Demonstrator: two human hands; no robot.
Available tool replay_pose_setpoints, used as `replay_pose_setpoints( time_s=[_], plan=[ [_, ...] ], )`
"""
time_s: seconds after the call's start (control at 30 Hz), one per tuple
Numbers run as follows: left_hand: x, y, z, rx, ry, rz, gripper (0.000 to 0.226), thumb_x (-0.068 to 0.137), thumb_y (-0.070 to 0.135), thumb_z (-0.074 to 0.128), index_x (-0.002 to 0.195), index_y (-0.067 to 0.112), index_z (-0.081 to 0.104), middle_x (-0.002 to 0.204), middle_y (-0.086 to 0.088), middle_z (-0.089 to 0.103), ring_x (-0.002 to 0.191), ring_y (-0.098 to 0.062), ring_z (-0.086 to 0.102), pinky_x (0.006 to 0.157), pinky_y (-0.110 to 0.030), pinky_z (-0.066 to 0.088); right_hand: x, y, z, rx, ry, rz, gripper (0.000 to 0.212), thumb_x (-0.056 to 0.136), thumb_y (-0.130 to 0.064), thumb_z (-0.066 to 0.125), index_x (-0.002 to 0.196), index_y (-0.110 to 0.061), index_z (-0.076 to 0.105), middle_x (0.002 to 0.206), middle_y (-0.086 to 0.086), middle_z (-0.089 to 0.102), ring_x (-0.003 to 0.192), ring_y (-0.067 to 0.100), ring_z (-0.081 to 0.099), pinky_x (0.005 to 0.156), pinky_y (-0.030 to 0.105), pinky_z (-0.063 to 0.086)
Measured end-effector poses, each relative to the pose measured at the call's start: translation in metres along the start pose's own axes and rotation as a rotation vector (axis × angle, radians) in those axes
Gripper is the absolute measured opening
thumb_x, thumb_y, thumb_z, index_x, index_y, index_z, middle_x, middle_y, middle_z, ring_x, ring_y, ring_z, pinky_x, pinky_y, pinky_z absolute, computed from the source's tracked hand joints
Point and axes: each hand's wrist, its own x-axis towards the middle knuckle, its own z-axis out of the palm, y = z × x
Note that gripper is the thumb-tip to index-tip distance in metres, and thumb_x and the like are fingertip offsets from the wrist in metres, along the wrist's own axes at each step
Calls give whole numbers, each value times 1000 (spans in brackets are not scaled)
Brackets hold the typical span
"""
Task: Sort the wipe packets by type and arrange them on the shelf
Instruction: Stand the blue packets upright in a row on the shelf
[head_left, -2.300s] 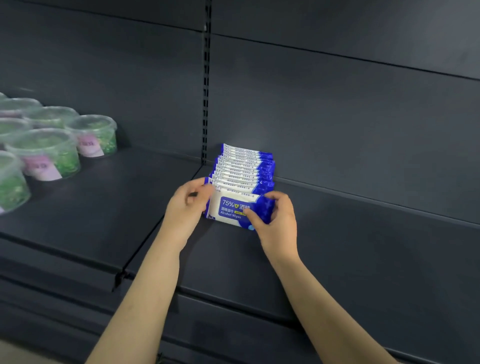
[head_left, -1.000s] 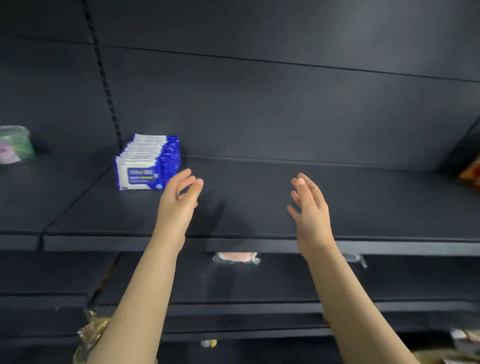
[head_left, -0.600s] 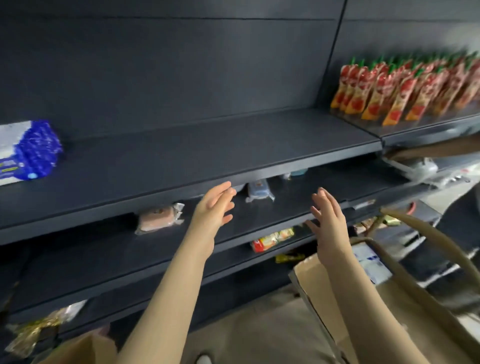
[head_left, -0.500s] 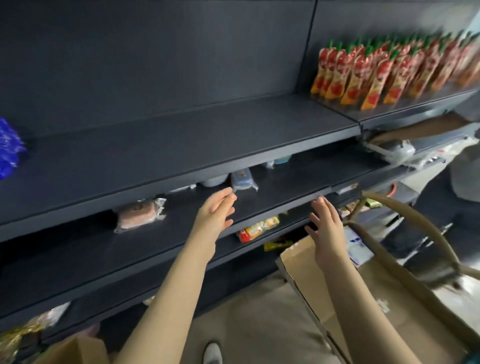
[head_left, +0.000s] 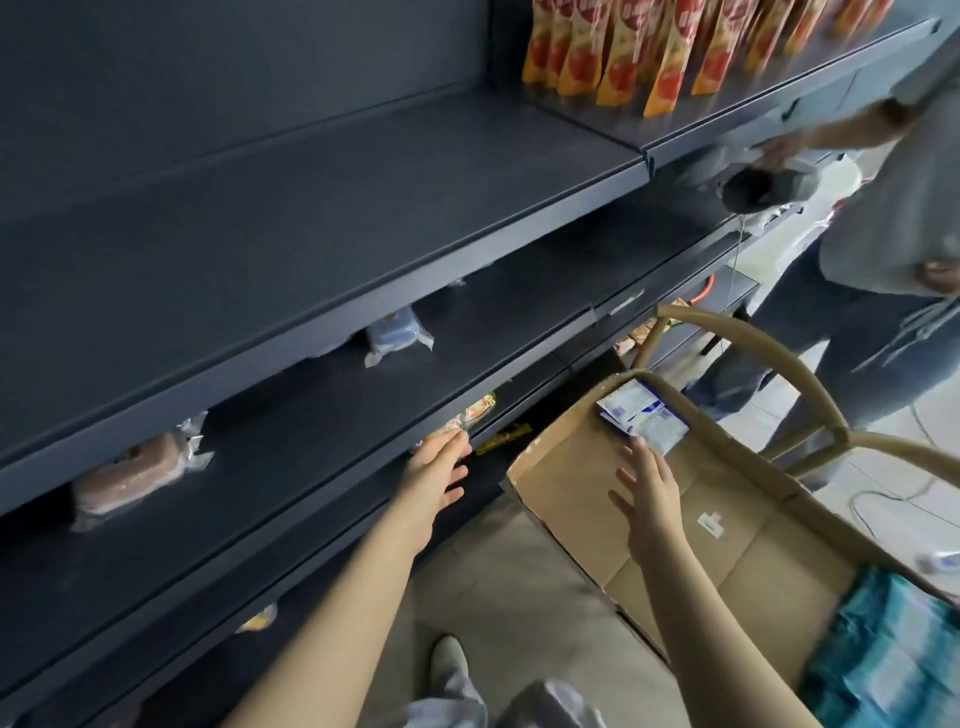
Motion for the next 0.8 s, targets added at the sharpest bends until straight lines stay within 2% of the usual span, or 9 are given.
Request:
replay_pose_setpoints(
  time_s=[0.13, 0.3, 0.5, 0.63, 0.8],
  plan=[
    [28, -9, 18, 87, -50, -81, 18, 97, 43, 56, 114, 36, 58, 123, 7, 64, 114, -16, 60, 99, -38, 50, 27, 19, -16, 35, 102, 79, 42, 101, -44, 49, 137, -22, 51, 133, 0, 57, 123, 23, 51, 95, 40, 45],
    [68, -22, 58, 191, -75, -203, 12, 98, 42, 55, 108, 38, 59, 121, 8, 65, 113, -16, 60, 102, -40, 49, 73, 46, -43, 81, 224, 220, 41, 101, -41, 50, 137, -19, 52, 133, 3, 58, 118, 22, 53, 93, 39, 45],
    [141, -49, 128, 252, -40, -320, 19, 99, 41, 53, 116, 34, 57, 118, 6, 65, 111, -16, 60, 98, -37, 49, 163, 71, -78, 64, 256, 360, 44, 102, -41, 49, 138, -17, 51, 133, 2, 58, 121, 23, 52, 96, 40, 44],
    [185, -73, 185, 322, -41, -401, 10, 99, 39, 54, 109, 37, 56, 122, 4, 63, 114, -18, 58, 97, -36, 48, 232, 83, -106, 8, 252, 421, 45, 101, -43, 50, 138, -18, 51, 130, 0, 58, 121, 23, 53, 99, 41, 44],
    [252, -102, 244, 409, -100, -483, 28, 96, 43, 56, 123, 34, 55, 133, 4, 57, 116, -17, 55, 93, -33, 48, 314, 107, -131, -42, 226, 450, 43, 100, -46, 49, 136, -22, 50, 129, -1, 57, 116, 20, 54, 100, 41, 44]
  ],
)
